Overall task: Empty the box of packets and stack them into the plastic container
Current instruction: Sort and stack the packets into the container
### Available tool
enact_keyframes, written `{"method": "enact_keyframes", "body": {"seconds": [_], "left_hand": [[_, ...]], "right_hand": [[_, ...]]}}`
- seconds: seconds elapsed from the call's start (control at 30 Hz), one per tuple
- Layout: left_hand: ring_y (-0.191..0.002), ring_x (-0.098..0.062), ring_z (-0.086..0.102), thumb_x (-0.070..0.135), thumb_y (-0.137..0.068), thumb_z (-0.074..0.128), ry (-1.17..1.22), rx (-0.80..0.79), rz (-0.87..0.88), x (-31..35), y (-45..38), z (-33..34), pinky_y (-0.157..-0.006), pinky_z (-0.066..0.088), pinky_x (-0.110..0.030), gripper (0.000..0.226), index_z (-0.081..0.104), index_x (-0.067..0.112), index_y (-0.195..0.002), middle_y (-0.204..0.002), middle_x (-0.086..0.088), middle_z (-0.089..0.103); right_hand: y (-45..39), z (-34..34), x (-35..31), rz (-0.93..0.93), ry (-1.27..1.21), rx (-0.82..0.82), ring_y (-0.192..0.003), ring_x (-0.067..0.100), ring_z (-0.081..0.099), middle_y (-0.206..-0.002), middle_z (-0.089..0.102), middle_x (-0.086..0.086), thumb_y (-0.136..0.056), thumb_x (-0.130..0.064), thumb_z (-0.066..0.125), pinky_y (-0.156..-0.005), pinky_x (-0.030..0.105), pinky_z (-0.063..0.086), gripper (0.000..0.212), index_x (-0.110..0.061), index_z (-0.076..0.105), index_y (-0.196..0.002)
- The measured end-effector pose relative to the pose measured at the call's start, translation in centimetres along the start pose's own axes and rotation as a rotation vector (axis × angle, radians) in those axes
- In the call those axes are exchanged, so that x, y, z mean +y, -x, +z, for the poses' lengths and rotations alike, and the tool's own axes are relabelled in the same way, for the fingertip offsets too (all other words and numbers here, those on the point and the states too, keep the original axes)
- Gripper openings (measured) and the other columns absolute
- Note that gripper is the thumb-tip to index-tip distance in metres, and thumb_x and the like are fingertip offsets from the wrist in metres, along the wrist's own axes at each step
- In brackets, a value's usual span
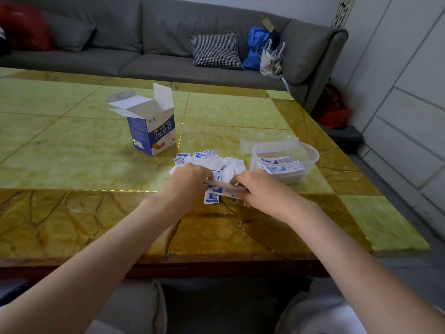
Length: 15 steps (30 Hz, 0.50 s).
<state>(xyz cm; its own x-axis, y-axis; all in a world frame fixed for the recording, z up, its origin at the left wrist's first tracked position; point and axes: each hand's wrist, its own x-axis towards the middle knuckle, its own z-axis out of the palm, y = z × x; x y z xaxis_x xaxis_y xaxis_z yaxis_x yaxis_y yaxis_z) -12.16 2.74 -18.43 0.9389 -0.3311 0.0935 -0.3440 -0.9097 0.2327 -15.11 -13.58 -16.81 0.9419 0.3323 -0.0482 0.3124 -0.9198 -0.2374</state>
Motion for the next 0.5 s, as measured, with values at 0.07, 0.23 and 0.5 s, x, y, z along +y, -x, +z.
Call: {"method": "enact_keyframes", "body": {"seconds": [0.07, 0.23, 0.5], "left_hand": [[-0.099, -0.023, 0.058, 0.013, -0.093, 0.047, 0.007, -0.002, 0.011, -0.3, -0.1, -0.3, -0.080, 0.045, -0.029, 0.028, 0.064, 0.016, -0.114, -0.109, -0.006, 0.066], [-0.098, -0.020, 0.057, 0.014, -0.092, 0.049, -0.028, 0.010, 0.026, -0.3, -0.1, -0.5, -0.071, 0.036, -0.023, 0.025, 0.067, 0.016, -0.109, -0.106, -0.004, 0.067], [-0.060, -0.005, 0.061, 0.013, -0.081, 0.067, 0.613, 0.059, -0.108, 0.0, -2.2, -3.8, -0.055, 0.047, -0.012, 0.016, 0.071, 0.008, -0.096, -0.073, 0.000, 0.066]], "right_hand": [[-0.3, 0.3, 0.2, 0.008, 0.004, 0.023, -0.083, 0.022, 0.063, -0.099, 0.063, 0.011, -0.092, -0.005, 0.047, -0.081, 0.037, 0.053, 0.027, -0.008, 0.062, -0.114], [-0.5, 0.8, 0.5, 0.024, 0.051, 0.030, -0.079, 0.024, 0.062, -0.090, 0.064, 0.011, -0.089, -0.006, 0.051, -0.076, 0.037, 0.052, 0.019, -0.008, 0.067, -0.101], [-0.9, -3.7, 2.9, 0.116, -0.442, 0.389, -0.052, -0.002, 0.059, -0.070, 0.060, -0.005, -0.085, -0.005, 0.062, -0.055, 0.015, 0.050, 0.017, -0.019, 0.062, -0.095]]}}
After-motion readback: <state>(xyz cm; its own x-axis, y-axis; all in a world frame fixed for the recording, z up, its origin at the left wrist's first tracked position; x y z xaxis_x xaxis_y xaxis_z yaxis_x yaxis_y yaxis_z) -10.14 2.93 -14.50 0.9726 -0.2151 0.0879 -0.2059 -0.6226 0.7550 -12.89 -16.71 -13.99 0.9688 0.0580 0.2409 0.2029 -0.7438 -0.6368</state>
